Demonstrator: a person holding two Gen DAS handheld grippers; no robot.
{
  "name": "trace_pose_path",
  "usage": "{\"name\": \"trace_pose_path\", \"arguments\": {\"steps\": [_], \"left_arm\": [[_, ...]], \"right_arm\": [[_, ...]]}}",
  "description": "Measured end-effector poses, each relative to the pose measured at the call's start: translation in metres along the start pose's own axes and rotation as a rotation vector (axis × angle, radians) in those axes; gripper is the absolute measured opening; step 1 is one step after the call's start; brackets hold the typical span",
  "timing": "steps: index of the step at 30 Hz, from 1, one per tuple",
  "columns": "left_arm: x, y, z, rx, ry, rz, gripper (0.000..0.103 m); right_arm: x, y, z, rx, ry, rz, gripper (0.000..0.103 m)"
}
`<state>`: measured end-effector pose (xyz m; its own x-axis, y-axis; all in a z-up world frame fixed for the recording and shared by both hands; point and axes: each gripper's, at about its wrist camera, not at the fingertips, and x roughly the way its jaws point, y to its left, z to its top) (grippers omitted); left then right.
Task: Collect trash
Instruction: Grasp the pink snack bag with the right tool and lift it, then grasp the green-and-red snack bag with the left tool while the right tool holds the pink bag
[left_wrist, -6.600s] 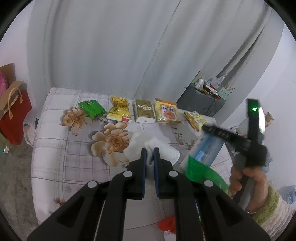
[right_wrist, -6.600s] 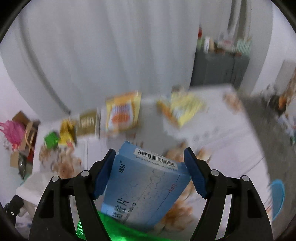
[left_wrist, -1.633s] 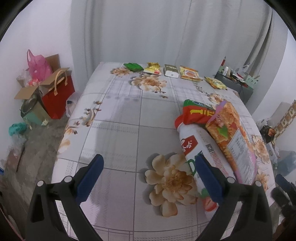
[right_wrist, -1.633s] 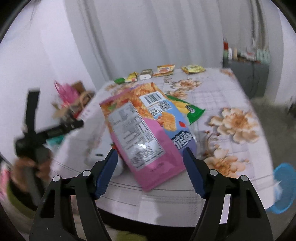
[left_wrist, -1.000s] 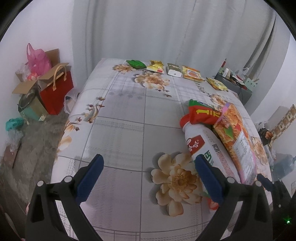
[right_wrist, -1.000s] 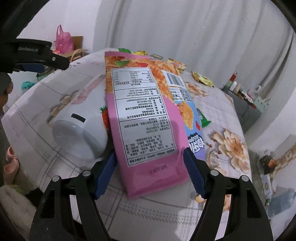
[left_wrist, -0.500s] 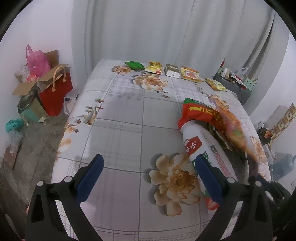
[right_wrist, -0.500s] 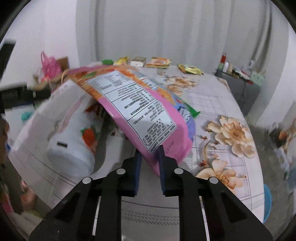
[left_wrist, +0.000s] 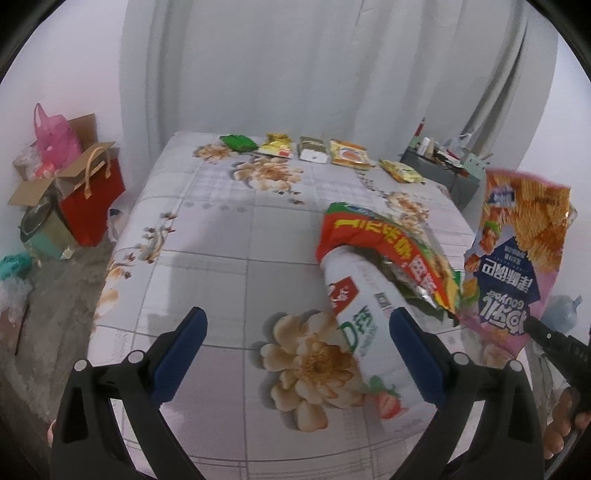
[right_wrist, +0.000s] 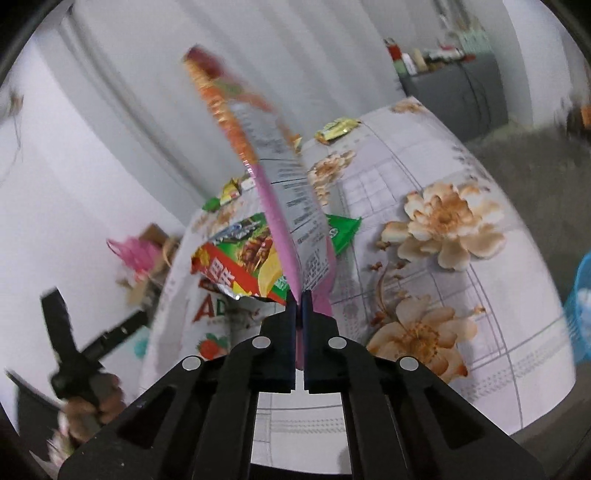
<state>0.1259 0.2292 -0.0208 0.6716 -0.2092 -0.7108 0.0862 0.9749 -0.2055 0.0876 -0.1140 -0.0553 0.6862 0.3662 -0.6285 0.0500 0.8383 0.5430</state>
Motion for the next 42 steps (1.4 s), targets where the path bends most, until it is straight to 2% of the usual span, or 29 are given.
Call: {"name": "trace_pose_path", "arguments": {"steps": [6,8,11,16,18,21,26,30,33,36,38,42], "left_arm": [[0.009,0.0,0.018,-0.053,-0.027,-0.128,0.097],[0.02,0.004,0.032,-0.098,-0.016,-0.202,0.092],[0.047,0.011,0.053,-0.18,0.051,-0.286,0.084],[0.094,0.02,0.078,-0.286,0.17,-0.343,0.07],[0.11,0.019,0.085,-0.297,0.215,-0.377,0.068],[0.132,0.02,0.089,-0.327,0.272,-0.37,0.065],[0.152,0.028,0.094,-0.374,0.317,-0.347,0.065],[0.168,0.029,0.096,-0.405,0.381,-0.4,0.065],[0.169,0.025,0.097,-0.396,0.395,-0.439,0.064],[0.168,0.021,0.098,-0.385,0.4,-0.462,0.054],[0.166,0.019,0.098,-0.38,0.398,-0.474,0.04],[0.157,0.012,0.102,-0.354,0.372,-0.484,0.029]], "right_arm": [[-0.01,-0.013,0.001,0.063,-0.012,0.033,0.001],[-0.013,-0.015,0.0,0.071,-0.018,0.031,0.001],[-0.015,-0.02,0.001,0.087,-0.022,0.033,0.001],[-0.018,-0.029,0.0,0.111,-0.026,0.03,0.001],[-0.02,-0.032,0.0,0.122,-0.028,0.034,0.001],[-0.022,-0.035,0.001,0.133,-0.032,0.033,0.001],[-0.023,-0.038,0.0,0.142,-0.03,0.034,0.001],[-0.022,-0.039,0.0,0.149,-0.025,0.039,0.001],[-0.021,-0.04,0.0,0.153,-0.023,0.038,0.001],[-0.022,-0.04,0.0,0.158,-0.024,0.036,0.001],[-0.021,-0.041,0.0,0.158,-0.026,0.033,0.001],[-0.023,-0.042,-0.001,0.161,-0.033,0.031,0.001]]}}
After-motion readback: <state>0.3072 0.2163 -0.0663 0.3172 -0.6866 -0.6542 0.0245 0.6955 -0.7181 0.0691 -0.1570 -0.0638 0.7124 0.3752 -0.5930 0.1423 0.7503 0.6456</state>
